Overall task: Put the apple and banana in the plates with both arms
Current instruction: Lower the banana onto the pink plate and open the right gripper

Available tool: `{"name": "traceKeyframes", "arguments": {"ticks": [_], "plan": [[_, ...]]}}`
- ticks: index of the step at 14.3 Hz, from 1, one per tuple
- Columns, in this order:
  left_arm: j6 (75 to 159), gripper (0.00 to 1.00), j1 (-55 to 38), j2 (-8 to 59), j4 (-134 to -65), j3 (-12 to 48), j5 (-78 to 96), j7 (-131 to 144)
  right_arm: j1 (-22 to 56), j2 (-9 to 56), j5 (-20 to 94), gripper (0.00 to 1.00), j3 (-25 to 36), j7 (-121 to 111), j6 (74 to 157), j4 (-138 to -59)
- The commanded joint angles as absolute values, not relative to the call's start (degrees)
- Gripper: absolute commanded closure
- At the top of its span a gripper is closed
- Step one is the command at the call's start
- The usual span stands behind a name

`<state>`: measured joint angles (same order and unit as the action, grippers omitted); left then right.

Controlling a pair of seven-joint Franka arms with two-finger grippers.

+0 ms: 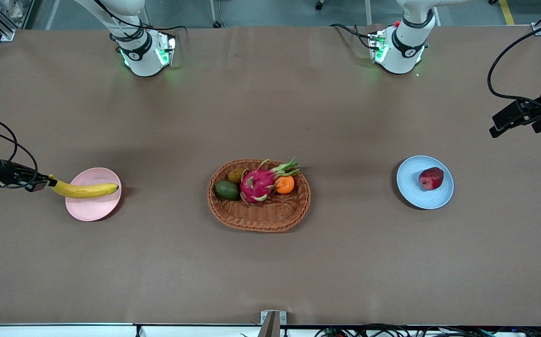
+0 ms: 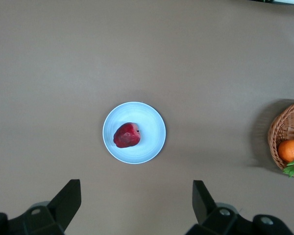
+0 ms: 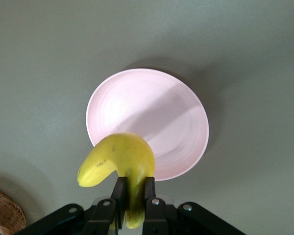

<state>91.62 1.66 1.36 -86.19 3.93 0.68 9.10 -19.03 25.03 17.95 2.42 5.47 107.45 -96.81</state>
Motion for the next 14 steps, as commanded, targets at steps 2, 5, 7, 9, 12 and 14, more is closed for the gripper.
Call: {"name": "traceKeyframes", "arguments": {"ticks": [2, 5, 7, 9, 12, 14], "plan": [[90.62, 0.00, 0.26, 1.05, -85.78, 2.55, 1.41, 9.05, -21.62, 27.59, 21.35, 1.00, 1.41, 0.98, 110.39, -97.38], [90.62, 0.00, 0.79, 0.88, -85.78, 2.64, 1.41, 8.88, -23.54, 29.87, 23.91, 1.00, 1.49, -5.25, 112.05, -97.38], [90.62, 0.00, 0.79, 0.88, -85.78, 2.64, 1.41, 8.96, -24.17, 30.50, 23.91, 0.98, 1.49, -6.42, 112.50, -97.38], [90.62, 0.00, 0.79, 0.79, -85.78, 2.64, 1.41, 8.96, -24.00, 30.50, 24.17, 0.55, 1.49, -6.42, 112.41, -97.38], [90.62, 0.00, 0.88, 0.79, -85.78, 2.55, 1.41, 9.05, -23.99, 30.50, 24.26, 0.00, 1.49, -6.42, 112.50, -97.29], [90.62, 0.00, 0.97, 0.79, -85.78, 2.46, 1.32, 8.53, -23.91, 30.41, 24.35, 0.00, 1.49, -6.33, 112.41, -97.21]]}}
